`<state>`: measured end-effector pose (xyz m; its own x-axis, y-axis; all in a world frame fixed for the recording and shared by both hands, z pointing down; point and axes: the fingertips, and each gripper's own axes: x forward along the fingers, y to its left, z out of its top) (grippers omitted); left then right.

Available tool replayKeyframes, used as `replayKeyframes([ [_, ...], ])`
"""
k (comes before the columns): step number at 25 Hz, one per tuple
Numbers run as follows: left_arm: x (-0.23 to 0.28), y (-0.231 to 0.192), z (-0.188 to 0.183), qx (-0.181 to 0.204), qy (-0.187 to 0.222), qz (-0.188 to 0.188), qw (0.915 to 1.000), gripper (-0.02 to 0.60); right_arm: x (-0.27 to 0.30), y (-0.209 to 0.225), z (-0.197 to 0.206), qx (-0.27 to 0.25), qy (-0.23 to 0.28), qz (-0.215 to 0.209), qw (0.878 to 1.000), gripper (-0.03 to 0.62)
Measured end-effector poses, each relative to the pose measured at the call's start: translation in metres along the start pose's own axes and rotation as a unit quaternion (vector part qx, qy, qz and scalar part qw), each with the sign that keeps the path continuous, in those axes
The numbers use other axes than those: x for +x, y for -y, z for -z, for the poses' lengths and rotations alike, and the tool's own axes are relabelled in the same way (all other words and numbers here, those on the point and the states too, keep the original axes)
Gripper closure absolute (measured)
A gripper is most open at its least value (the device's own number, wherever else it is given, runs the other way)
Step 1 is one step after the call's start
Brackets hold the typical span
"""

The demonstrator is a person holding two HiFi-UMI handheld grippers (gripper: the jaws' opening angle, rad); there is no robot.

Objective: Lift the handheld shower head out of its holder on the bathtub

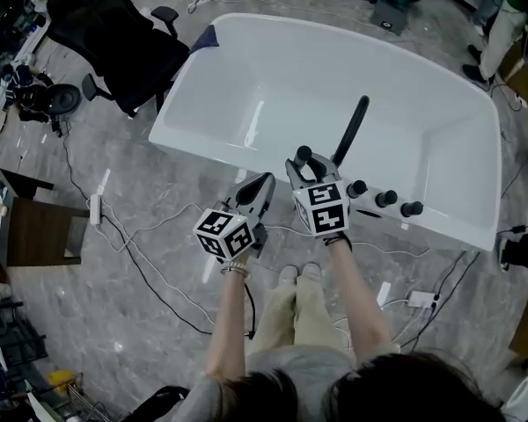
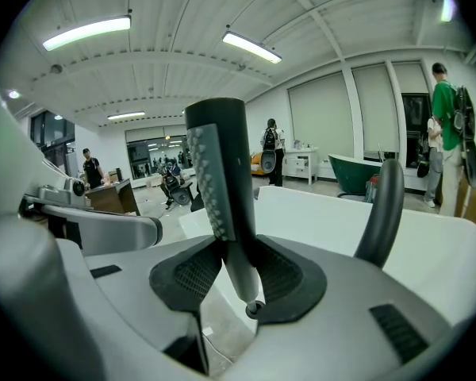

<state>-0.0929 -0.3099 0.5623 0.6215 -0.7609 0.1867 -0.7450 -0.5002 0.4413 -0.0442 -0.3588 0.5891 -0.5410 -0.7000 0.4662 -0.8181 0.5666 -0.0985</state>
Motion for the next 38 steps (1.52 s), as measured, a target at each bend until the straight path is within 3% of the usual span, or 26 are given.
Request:
replayKeyframes([
  [19,-0.049,0.033,-0.094,0.048,0.052,-0.013,0.9974,0.577,-0.064,-0.038,-0.111,-0.010,0.076,-0.024,0.997,0.461],
  [29,-0.088,0.052,-0.124,0.064,0.074,-0.033,0.9947,0.577,-0.094,-0.063,-0.141,0.013,0.107,-0.029,0.994,0.461],
  [38,-0.103,0.072,-0.146,0.083,0.086,-0.029,0.9924,0.577,-0.114,-0.082,-0.157,0.015,0.120,-0.045,0.992,0.461],
])
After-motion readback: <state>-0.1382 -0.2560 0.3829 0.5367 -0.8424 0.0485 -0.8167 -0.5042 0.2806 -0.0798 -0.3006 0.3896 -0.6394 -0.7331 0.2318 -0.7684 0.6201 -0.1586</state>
